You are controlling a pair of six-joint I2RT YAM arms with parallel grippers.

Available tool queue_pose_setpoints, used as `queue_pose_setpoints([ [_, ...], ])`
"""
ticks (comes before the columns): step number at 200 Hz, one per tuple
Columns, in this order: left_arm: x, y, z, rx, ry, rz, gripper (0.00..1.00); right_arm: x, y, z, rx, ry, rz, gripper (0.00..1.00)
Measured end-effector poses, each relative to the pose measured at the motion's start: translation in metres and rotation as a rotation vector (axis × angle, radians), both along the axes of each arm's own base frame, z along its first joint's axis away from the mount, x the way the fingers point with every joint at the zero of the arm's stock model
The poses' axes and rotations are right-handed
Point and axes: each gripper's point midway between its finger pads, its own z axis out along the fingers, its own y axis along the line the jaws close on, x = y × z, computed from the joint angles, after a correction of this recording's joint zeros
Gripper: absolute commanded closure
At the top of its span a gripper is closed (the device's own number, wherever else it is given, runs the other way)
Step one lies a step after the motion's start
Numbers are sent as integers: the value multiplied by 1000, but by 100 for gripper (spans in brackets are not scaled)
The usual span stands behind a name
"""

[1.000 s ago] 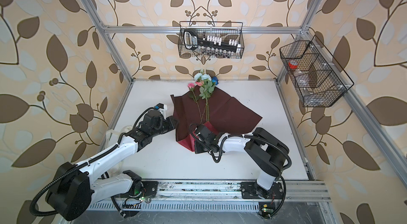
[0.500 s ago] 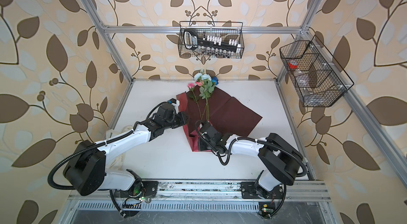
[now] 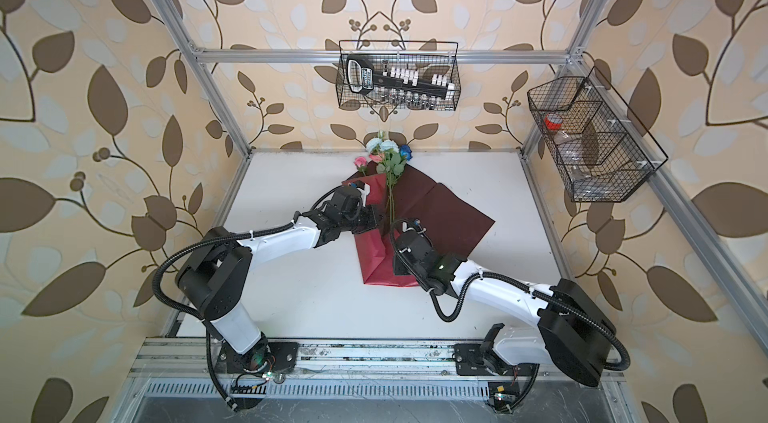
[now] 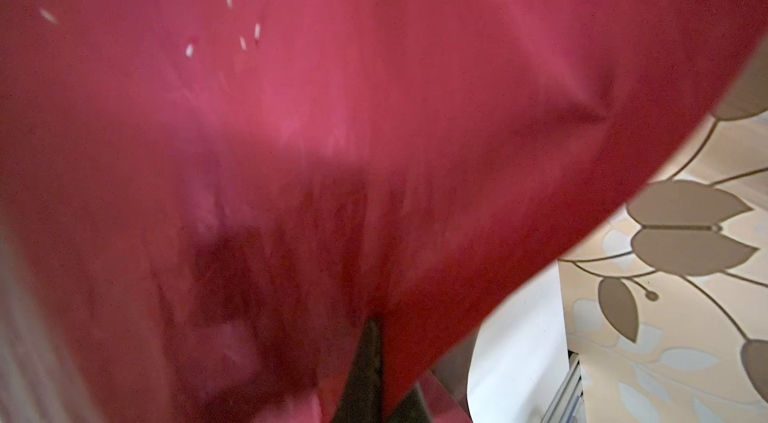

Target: Tie the bouquet of fake flowers

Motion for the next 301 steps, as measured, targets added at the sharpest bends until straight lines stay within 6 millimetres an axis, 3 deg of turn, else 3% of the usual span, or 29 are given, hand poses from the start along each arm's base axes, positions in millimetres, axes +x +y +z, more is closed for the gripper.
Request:
queue_pose_setpoints([
  [39,-5,-8,-19,3,49,-38,100,-5,2,4,13,-8,8,68],
  [93,-7,-15,-31,-4,90,-70,100,-16,24,26,90,-63,73,65],
  [169,-10,-19,-34,-18,108,-91,100,-9,29,-8,3,-25,77,64],
  [240,-12,-26,-32,-35,119,-108,100,9,28,-10,-30,-42,42,65],
  [276,-10,-28,-32,-42,123,-107,98,19,22,-15,-47,-38,20,81],
  [301,-10,-28,-32,-46,126,-106,82,21,21,-23,-59,-25,17,91],
])
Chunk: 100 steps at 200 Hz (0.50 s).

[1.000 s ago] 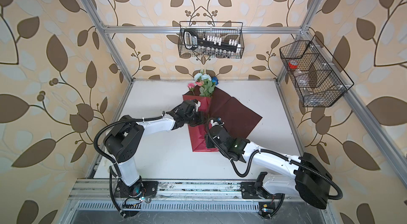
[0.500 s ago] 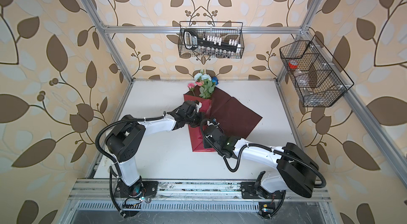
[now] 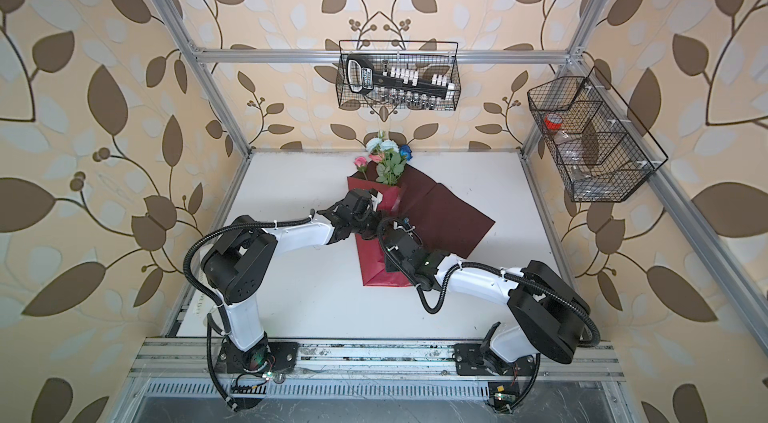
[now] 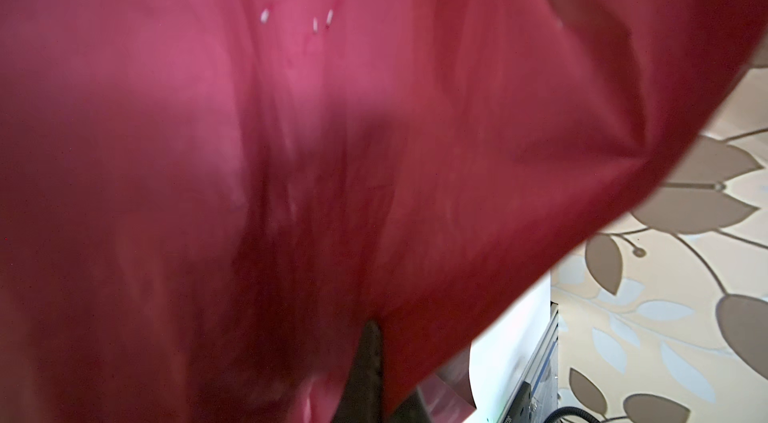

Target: Tie the bouquet of fake flowers

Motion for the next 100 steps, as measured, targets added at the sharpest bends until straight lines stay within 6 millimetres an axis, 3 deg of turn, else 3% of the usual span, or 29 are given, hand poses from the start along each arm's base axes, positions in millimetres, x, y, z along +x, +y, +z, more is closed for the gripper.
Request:
queue_pose_setpoints([
  [20,2,-1,4,-2,-7,-2,65,1,-2,-4,-6,9,-7,96],
  [51,5,-1,10,13,-39,-18,29,5,-7,-6,-4,11,-27,97],
  [69,3,5,13,39,-37,-5,17,7,-10,-8,-7,14,-36,98],
  [88,1,16,29,67,-69,19,2,8,-14,-12,-13,22,-45,98],
  [100,-1,25,44,86,-106,37,1,9,-14,-15,-17,28,-47,98],
])
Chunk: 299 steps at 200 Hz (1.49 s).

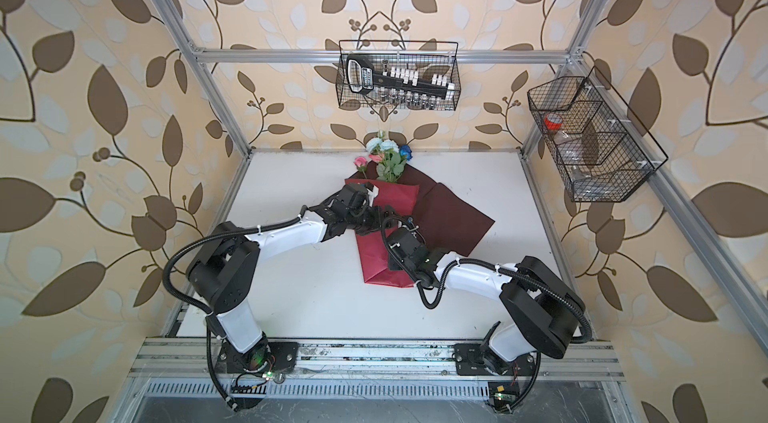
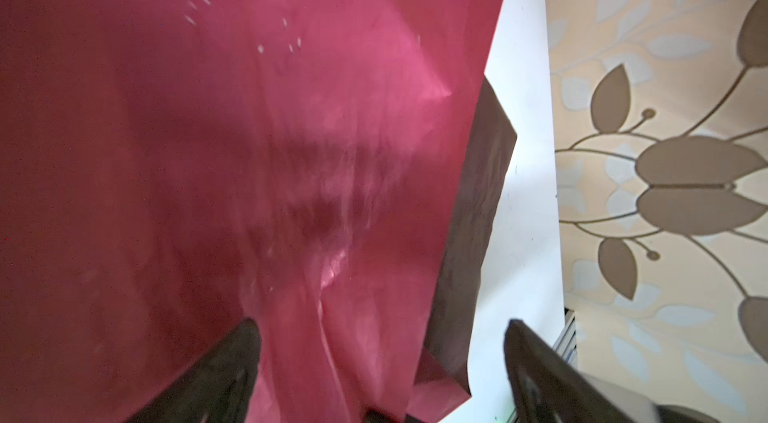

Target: Tie the bouquet of fake flowers

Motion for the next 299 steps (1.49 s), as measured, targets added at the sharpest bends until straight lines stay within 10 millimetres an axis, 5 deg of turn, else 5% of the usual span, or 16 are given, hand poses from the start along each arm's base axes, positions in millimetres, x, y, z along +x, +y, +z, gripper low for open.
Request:
queue_pose_setpoints([
  [28,-11,26,28,23,-62,62,4,-1,0,-9,-5,24,-2,98],
  [44,-22,37,27,28,-61,71,12,-2,1,-12,-1,37,2,98],
  [111,-83,53,-73,42,223,39,50,-8,6,-20,22,82,9,92],
  [159,-85,47,-78,-3,250,36,61,-10,4,-23,21,99,-3,77],
  [191,-86,48,-92,16,281,40,64,-15,-5,-21,-8,111,-20,71],
  [252,-90,47,-101,21,311,28,64,-17,-21,25,17,26,-53,69],
  [299,-90,45,-102,12,311,21,64,-17,3,18,31,67,14,73],
])
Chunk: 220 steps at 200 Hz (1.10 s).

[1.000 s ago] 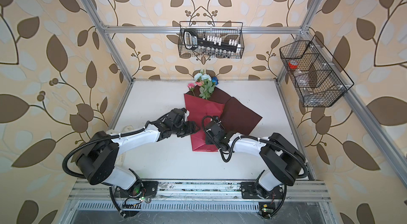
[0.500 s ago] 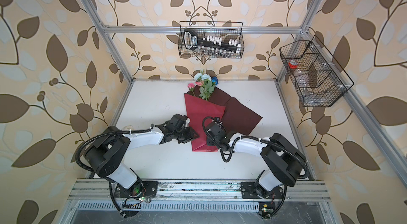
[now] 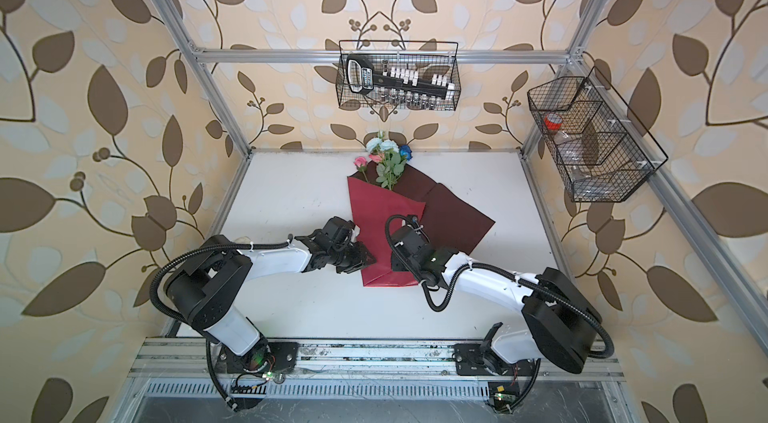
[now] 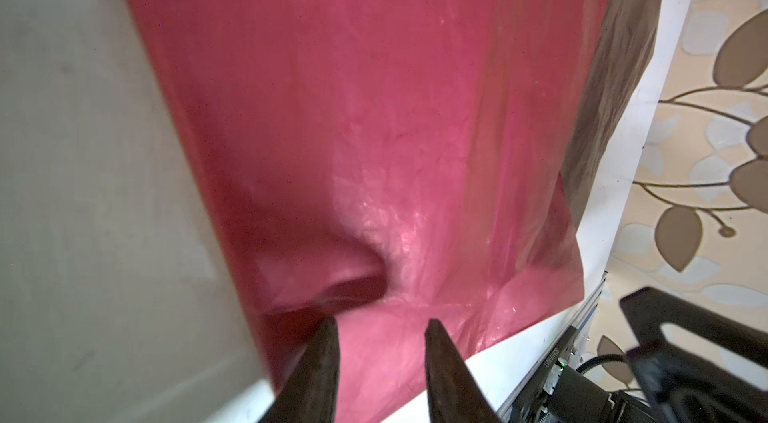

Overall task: Tie the bouquet of fake flowers
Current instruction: 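Hold the wrapped cone with both grippers pinching the sheet near the stems, then release the sheet with the right gripper and draw it back toward the robot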

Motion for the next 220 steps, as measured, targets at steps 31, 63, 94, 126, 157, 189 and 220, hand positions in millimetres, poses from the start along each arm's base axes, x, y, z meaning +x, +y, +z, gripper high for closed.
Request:
queue_pose_setpoints([
  [31,-1,-2,0,-12,4,-9,64,-2,10,-30,-16,76,29,75],
  [63,-2,-2,1,-15,6,-13,63,-3,6,-60,-12,157,20,76],
  [94,-2,-1,14,-24,-21,-16,63,2,14,-62,38,160,22,78],
  [126,-7,-7,34,-52,-68,-41,65,3,20,-62,71,163,23,78],
  [157,-23,-12,25,-40,-45,-75,69,2,21,-62,86,167,21,78],
  [189,-44,-1,-7,16,36,-81,71,-7,15,-60,86,187,22,76],
  [220,-41,-6,-8,-7,30,-85,71,-19,3,-38,110,176,7,70],
])
